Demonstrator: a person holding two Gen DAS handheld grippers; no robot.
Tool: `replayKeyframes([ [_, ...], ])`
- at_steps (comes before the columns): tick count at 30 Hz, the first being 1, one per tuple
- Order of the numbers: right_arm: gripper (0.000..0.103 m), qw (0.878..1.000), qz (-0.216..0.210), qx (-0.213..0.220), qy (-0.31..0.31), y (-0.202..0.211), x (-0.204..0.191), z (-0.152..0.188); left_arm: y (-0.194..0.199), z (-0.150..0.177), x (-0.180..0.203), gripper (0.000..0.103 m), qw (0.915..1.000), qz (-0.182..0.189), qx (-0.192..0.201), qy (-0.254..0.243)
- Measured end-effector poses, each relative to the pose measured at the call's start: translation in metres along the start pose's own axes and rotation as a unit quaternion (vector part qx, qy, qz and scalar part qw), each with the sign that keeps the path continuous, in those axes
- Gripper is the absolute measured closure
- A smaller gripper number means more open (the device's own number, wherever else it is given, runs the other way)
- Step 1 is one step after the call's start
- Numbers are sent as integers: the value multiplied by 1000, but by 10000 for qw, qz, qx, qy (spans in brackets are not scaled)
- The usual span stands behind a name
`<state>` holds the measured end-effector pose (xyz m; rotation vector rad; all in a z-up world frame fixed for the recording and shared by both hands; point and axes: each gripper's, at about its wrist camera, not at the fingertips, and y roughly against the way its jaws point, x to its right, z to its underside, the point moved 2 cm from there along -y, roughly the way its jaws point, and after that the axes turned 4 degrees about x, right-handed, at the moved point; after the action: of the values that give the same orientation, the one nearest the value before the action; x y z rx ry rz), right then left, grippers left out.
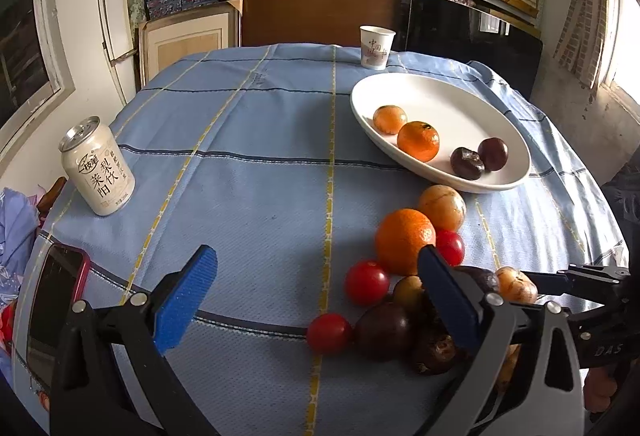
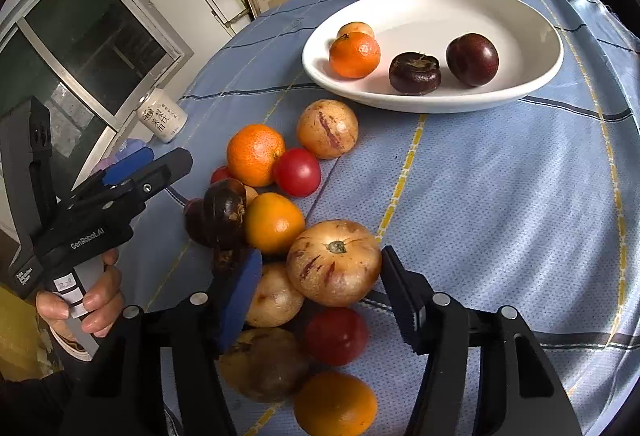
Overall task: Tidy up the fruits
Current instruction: 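Reach the right tool to the brown pear while the left tool reaches the mangosteen, then close the right tool on the brown pear while the left tool grips the mangosteen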
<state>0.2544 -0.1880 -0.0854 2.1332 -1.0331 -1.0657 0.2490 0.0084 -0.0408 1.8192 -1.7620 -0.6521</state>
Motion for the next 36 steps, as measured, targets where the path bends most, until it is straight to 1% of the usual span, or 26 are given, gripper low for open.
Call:
replayKeyframes([
  [2,45,10000,-4,9,-34,0,1,0,-1,0,-1,5,10000,-4,-7,13],
  [4,58,9999,49,59,-106,4,5,-1,0,0,-1,5,10000,18,2,12],
  [6,58,9996,40,128,-257,7,12,-3,1,1,2,5,10000,85,27,-32],
  [9,58,9987,157,292,-386,12,19,-6,6,2,11,5,9994,233,107,-224],
  [12,58,9977,215,445,-464,17,21,-8,10,4,25,5,9974,500,156,-499],
  [16,58,9965,451,582,-407,22,22,-9,14,13,51,5,9899,993,191,-996],
  [19,58,9968,414,552,-391,22,22,-8,16,17,64,5,9850,1163,270,-1245],
  [20,58,9969,420,553,-380,22,22,-8,16,19,68,8,9835,1203,293,-1322],
  [21,58,9968,431,557,-367,22,21,-8,16,20,71,17,9824,1231,291,-1375],
  [23,58,9967,437,570,-365,24,23,-7,11,21,76,23,9801,1334,192,-1457],
  [26,58,9968,456,540,-383,23,24,-7,0,23,79,24,9791,1427,-27,-1449],
  [29,58,9967,533,496,-365,21,24,-6,-8,22,76,24,9775,1678,-219,-1261],
  [31,58,9967,544,481,-363,21,24,-6,-15,22,73,30,9765,1799,-377,-1128],
  [32,58,9968,540,468,-365,20,25,-6,-18,22,72,36,9764,1823,-419,-1082],
  [36,58,9974,488,384,-370,18,24,-5,-19,21,69,45,9781,1760,-384,-1041],
])
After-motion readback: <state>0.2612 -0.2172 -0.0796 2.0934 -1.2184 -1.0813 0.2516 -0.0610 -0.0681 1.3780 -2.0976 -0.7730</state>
